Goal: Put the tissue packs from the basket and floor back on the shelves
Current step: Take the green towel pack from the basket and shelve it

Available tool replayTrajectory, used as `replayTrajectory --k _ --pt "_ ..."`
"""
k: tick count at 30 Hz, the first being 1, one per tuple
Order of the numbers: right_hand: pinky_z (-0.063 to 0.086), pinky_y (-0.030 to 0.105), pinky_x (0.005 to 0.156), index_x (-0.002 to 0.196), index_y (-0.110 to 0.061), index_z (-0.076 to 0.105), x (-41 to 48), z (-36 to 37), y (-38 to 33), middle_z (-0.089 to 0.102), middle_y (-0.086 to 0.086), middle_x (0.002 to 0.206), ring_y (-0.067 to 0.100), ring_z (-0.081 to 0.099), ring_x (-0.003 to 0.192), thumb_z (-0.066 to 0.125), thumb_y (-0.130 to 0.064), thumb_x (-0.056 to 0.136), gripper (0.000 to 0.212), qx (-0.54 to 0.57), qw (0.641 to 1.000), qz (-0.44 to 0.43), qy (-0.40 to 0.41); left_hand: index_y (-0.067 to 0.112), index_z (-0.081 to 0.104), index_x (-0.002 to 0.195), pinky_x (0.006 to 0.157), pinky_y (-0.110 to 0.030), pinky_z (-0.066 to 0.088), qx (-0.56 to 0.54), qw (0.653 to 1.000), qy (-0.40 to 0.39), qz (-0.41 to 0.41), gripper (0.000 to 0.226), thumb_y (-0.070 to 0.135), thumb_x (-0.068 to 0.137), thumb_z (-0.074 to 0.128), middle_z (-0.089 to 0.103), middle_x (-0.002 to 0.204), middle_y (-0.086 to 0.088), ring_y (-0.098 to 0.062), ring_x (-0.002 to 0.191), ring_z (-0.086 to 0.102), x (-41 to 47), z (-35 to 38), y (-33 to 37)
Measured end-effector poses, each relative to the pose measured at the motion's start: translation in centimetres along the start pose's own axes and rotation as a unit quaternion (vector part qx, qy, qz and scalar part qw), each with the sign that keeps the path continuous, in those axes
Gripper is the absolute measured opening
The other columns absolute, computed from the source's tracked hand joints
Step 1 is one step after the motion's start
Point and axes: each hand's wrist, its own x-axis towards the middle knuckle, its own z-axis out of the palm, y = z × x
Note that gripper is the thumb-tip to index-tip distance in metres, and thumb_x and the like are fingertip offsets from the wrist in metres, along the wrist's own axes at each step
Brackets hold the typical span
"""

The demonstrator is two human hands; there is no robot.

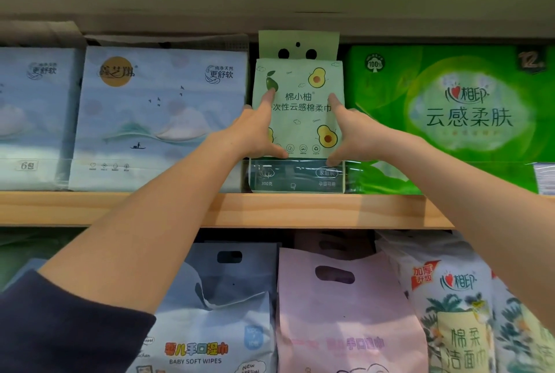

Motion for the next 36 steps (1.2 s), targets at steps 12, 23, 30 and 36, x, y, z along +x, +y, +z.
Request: replayTrajectory --k 12,23,30,36 --pt "0.033 0.032 0.099 0.145 -0.015 -0.011 0.1 0.1 0.1 0.026 0.017 0.146 0.032 0.031 0.131 0.075 -0.019 0.071 0.114 -0.007 1.000 0.002 0.008 0.026 -0.001 0.148 0.109 -0.043 0.026 -0.028 1.000 -0.001 0.005 0.113 0.035 0.068 0.079 0.020 0.150 -0.020 -0.036 0.136 0.028 0.1 -0.6 -0.1" --pt "0.032 0.036 0.103 0.145 -0.015 -0.008 -0.1 0.0 0.1 0.028 0.016 0.147 0.034 0.029 0.133 0.074 -0.020 0.072 0.111 -0.026 0.999 0.003 0.019 0.020 0.024 0.144 0.100 -0.035 0.036 -0.016 0.998 0.057 0.034 0.089 0.035 0.073 0.075 0.030 0.149 -0.011 -0.028 0.134 0.033 0.1 -1.9 -0.1" --pt "0.035 0.040 0.102 0.146 -0.015 0.004 -1.1 -1.1 -0.9 0.027 0.017 0.148 0.034 0.035 0.130 0.080 -0.022 0.066 0.111 -0.033 0.999 0.008 0.028 0.017 0.027 0.143 0.102 -0.046 0.040 -0.004 0.997 0.067 0.040 0.085 0.036 0.074 0.073 0.032 0.147 -0.012 -0.031 0.130 0.038 -1.5 -3.0 -0.5" --pt "0.030 0.041 0.109 0.146 -0.014 0.011 -3.5 -2.6 -3.1 0.023 0.010 0.153 0.029 0.030 0.136 0.073 -0.026 0.075 0.095 0.003 0.999 0.004 0.042 0.015 0.030 0.143 0.107 -0.039 0.031 0.020 0.995 0.072 0.060 0.069 0.040 0.086 0.060 0.036 0.147 -0.009 -0.027 0.132 0.038 -4.9 -4.8 -0.8"
